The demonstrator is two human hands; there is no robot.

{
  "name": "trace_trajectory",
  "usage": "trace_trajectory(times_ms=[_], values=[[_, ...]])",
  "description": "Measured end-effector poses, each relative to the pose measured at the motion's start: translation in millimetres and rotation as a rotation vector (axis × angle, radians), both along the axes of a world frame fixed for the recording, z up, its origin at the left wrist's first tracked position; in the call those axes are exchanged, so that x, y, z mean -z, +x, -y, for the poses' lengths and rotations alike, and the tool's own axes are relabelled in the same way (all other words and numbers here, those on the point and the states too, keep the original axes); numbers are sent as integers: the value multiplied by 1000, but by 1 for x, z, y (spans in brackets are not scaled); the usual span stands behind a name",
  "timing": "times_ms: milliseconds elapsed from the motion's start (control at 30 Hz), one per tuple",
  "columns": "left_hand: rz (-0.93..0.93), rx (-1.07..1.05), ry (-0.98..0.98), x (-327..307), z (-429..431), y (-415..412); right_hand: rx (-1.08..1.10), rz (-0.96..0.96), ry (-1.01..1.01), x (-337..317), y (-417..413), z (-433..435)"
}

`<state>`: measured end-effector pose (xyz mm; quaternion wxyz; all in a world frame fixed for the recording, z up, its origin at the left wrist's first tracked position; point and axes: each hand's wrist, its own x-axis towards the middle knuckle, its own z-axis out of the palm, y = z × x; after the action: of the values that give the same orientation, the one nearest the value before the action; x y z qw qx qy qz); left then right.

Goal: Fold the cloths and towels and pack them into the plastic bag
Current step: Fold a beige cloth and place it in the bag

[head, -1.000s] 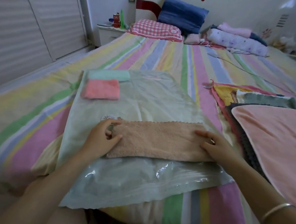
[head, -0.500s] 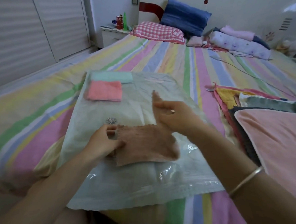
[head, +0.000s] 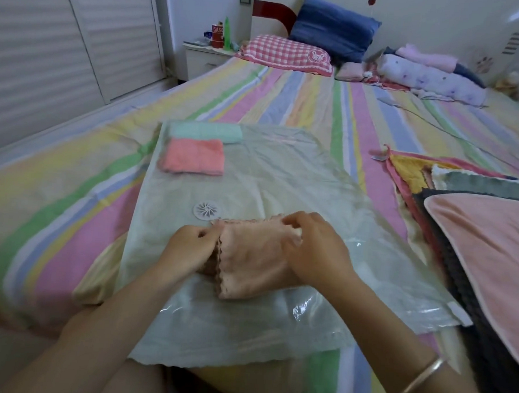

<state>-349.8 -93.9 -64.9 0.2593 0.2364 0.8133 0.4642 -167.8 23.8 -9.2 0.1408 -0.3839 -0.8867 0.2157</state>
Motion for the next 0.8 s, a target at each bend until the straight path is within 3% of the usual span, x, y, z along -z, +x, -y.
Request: trace_trajectory(times_ms=[33, 100, 167, 233, 367, 500, 600, 800], values=[[-14, 40, -3, -2, 1, 2, 63, 83, -2, 3, 5, -6], [-190, 97, -26, -9, 0, 10, 117, 149, -202, 10, 10, -13], [-419, 83, 0, -17, -4, 17, 122, 104, -419, 16, 9, -14], [-530, 49, 38, -23, -10, 19, 140, 49, -495, 18, 8, -13], [-405, 60, -36, -14, -19, 13, 198, -21, -505, 20, 3, -12], [-398, 22, -69, -11, -17, 11, 194, -134, -603, 20, 7, -8], [-386, 72, -59, -16, -14, 18, 131, -182, -531, 12, 20, -14], [-307, 352, 49, -28, 1, 49, 78, 104, -346, -18, 56, -43]])
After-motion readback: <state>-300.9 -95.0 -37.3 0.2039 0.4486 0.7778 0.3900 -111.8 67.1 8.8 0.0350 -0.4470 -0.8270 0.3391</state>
